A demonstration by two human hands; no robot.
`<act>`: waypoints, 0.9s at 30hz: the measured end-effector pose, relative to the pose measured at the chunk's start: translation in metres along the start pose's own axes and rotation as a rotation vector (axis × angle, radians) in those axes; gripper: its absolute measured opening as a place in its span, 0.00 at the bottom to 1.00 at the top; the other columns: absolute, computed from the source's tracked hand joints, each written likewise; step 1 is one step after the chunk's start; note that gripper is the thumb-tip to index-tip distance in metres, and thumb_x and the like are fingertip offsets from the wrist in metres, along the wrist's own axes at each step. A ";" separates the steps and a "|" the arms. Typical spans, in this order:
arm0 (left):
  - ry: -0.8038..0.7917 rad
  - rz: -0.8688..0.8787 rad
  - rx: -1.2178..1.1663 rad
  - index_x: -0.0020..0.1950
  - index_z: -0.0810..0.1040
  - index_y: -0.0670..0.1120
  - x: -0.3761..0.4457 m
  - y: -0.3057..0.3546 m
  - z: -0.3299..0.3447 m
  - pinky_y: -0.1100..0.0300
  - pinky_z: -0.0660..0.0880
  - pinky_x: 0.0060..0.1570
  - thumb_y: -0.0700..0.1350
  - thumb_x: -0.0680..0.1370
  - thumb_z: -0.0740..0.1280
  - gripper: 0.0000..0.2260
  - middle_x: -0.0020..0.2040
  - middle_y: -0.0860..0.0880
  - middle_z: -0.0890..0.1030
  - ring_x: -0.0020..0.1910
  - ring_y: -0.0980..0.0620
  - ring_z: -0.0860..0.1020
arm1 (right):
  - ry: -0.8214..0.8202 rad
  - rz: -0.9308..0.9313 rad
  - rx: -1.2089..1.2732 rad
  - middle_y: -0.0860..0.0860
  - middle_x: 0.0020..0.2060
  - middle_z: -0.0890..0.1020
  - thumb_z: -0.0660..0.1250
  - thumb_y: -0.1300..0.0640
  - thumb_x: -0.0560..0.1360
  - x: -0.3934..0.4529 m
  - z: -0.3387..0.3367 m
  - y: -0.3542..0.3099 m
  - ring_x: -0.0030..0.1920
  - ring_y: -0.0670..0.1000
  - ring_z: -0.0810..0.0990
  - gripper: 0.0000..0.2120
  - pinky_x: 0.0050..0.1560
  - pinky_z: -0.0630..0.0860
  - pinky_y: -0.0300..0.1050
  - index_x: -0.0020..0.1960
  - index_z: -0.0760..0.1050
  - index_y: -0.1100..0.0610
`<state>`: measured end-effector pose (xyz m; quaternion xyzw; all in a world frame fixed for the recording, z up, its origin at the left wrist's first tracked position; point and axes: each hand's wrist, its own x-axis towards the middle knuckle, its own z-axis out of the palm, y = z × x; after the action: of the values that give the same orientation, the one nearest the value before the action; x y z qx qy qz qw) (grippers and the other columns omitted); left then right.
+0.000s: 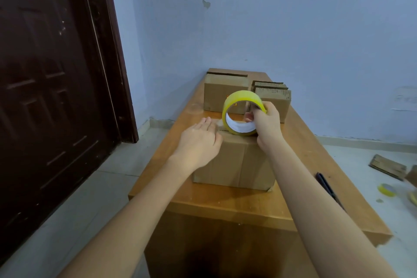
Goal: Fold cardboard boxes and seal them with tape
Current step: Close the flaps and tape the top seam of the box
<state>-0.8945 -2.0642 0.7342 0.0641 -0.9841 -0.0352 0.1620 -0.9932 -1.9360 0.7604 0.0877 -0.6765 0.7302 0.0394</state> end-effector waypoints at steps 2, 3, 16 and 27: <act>-0.002 0.001 0.001 0.77 0.57 0.43 0.001 0.000 0.000 0.59 0.50 0.73 0.49 0.83 0.46 0.23 0.78 0.46 0.56 0.76 0.53 0.53 | -0.037 -0.028 -0.156 0.52 0.37 0.74 0.60 0.64 0.76 0.000 -0.004 0.000 0.39 0.51 0.72 0.03 0.38 0.69 0.40 0.50 0.70 0.59; -0.004 0.008 0.004 0.77 0.57 0.44 0.002 -0.002 0.000 0.59 0.49 0.73 0.49 0.83 0.46 0.23 0.78 0.47 0.56 0.76 0.53 0.53 | -0.061 -0.057 -0.282 0.51 0.36 0.73 0.62 0.63 0.76 0.002 -0.010 -0.001 0.38 0.51 0.70 0.03 0.37 0.67 0.41 0.49 0.70 0.59; -0.031 0.007 -0.006 0.77 0.51 0.41 0.002 -0.025 -0.016 0.56 0.48 0.74 0.49 0.83 0.48 0.25 0.78 0.45 0.55 0.77 0.52 0.52 | -0.262 -0.083 -0.433 0.47 0.36 0.72 0.59 0.48 0.80 -0.011 -0.005 -0.007 0.38 0.47 0.69 0.13 0.38 0.65 0.39 0.49 0.68 0.59; 0.031 -0.024 0.009 0.77 0.56 0.42 -0.002 -0.009 -0.004 0.57 0.54 0.72 0.59 0.82 0.47 0.28 0.77 0.46 0.57 0.76 0.52 0.54 | -0.188 -0.148 -0.297 0.52 0.41 0.75 0.60 0.55 0.80 -0.006 0.002 0.001 0.39 0.47 0.71 0.07 0.38 0.67 0.39 0.49 0.69 0.59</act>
<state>-0.8900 -2.0729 0.7369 0.0771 -0.9808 -0.0318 0.1763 -0.9869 -1.9376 0.7588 0.1982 -0.7692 0.6060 0.0421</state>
